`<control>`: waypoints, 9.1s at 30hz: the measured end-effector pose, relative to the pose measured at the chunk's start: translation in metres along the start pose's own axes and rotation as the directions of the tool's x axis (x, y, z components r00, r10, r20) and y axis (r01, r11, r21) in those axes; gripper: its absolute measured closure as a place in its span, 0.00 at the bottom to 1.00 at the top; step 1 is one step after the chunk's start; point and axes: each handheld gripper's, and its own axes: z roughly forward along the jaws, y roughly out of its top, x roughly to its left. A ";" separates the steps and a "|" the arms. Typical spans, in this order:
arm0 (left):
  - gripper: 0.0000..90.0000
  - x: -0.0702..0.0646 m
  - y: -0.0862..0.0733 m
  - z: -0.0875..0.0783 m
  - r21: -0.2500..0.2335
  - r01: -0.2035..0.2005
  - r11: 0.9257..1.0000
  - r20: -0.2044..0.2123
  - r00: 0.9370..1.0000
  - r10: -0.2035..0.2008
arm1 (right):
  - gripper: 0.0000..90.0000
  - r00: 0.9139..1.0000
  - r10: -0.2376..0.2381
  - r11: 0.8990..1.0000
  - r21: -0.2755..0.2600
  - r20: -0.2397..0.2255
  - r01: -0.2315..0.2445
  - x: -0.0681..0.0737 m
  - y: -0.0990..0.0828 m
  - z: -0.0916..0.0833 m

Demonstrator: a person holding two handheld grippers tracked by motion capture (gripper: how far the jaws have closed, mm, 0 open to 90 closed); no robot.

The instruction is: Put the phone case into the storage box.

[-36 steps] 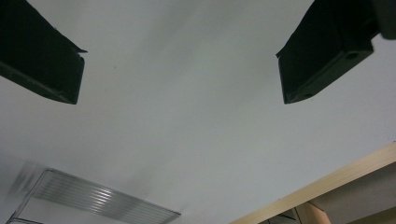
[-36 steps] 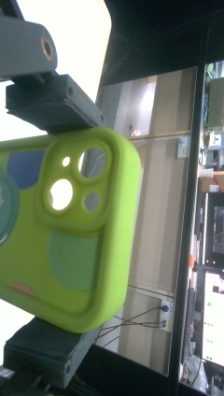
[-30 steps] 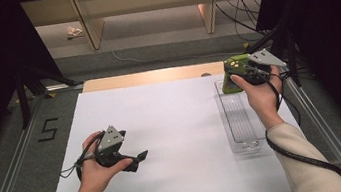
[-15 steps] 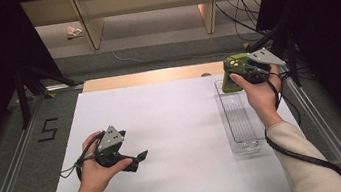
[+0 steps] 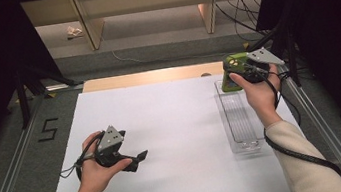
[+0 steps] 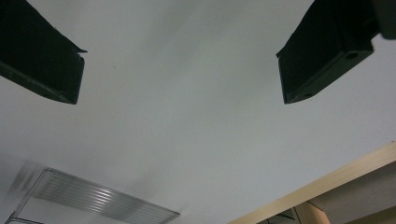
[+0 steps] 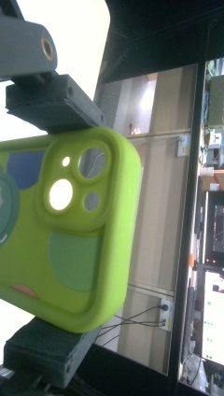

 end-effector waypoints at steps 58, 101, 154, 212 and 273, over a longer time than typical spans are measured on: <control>0.00 0.001 -0.001 0.000 -0.002 0.005 1.000 0.005 1.000 -0.005 | 0.19 1.000 0.001 1.000 0.017 0.007 -0.002 0.003 -0.003 0.019; 0.00 0.002 -0.002 0.000 0.003 0.010 1.000 0.006 1.000 -0.010 | 0.19 1.000 0.000 0.999 0.054 0.018 -0.001 0.003 -0.009 0.035; 0.00 0.002 -0.002 0.001 0.001 0.012 1.000 0.008 1.000 -0.012 | 0.19 0.999 -0.004 0.993 0.118 0.054 -0.002 -0.006 -0.012 0.057; 0.00 0.001 -0.002 0.002 0.003 0.011 1.000 0.014 1.000 -0.011 | 0.19 0.998 0.006 0.981 0.194 0.063 -0.018 -0.006 -0.030 0.076; 0.00 0.001 -0.002 0.002 0.004 0.007 1.000 0.016 1.000 -0.007 | 0.06 1.000 0.008 0.971 0.240 0.030 -0.015 -0.011 -0.037 0.078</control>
